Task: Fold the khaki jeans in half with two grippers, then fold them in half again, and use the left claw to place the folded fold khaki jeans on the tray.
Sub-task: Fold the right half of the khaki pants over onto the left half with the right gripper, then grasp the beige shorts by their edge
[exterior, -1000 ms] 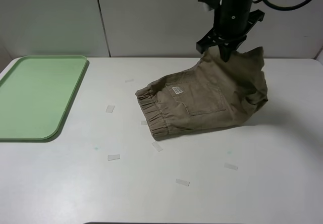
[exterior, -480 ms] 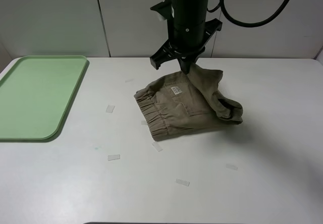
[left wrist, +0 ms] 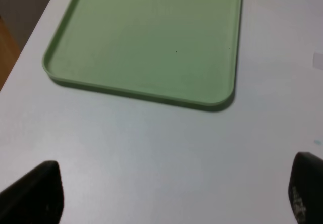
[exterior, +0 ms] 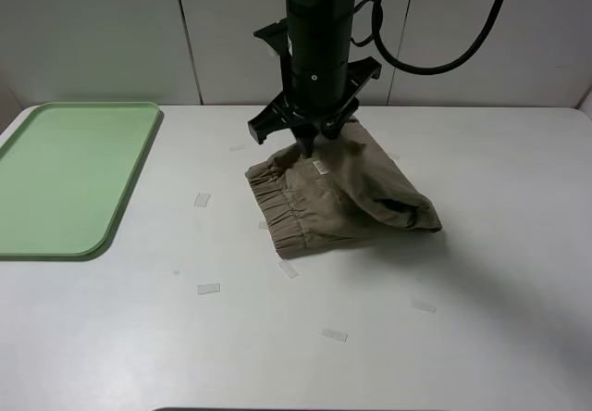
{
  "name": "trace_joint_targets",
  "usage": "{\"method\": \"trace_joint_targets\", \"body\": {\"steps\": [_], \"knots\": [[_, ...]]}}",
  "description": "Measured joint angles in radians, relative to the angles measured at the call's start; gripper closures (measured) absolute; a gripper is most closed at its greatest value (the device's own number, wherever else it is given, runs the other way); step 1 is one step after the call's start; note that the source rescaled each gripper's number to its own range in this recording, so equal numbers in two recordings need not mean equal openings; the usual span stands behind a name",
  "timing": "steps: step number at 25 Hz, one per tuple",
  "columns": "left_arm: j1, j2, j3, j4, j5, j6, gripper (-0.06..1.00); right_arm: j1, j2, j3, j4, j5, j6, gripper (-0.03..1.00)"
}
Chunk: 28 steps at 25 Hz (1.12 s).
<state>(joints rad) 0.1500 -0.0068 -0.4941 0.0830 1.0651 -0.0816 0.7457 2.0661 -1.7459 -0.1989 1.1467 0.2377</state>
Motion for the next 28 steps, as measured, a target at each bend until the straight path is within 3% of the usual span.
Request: {"method": "trace_joint_targets", "body": {"steps": [1,2,6,15,21,28], "knots": [[0.000,0.000,0.000,0.000,0.000,0.000,0.07,0.000,0.000,0.000,0.008,-0.005,0.001,0.16],[0.000,0.000,0.000,0.000,0.000,0.000,0.07,0.000,0.000,0.000,0.012,-0.007,0.001,0.09],[0.000,0.000,0.000,0.000,0.000,0.001,0.07,0.000,0.000,0.000,0.032,-0.015,0.003,-0.02],[0.000,0.000,0.000,0.000,0.000,0.001,0.07,0.000,-0.053,-0.014,0.042,0.062,-0.031,-0.03],[0.000,0.000,0.000,0.000,0.000,0.001,0.07,0.000,-0.195,-0.010,0.118,0.065,-0.082,-0.03],[0.000,0.000,0.000,0.000,0.000,0.001,0.07,0.000,-0.448,0.233,0.167,0.066,-0.124,-0.03]]}}
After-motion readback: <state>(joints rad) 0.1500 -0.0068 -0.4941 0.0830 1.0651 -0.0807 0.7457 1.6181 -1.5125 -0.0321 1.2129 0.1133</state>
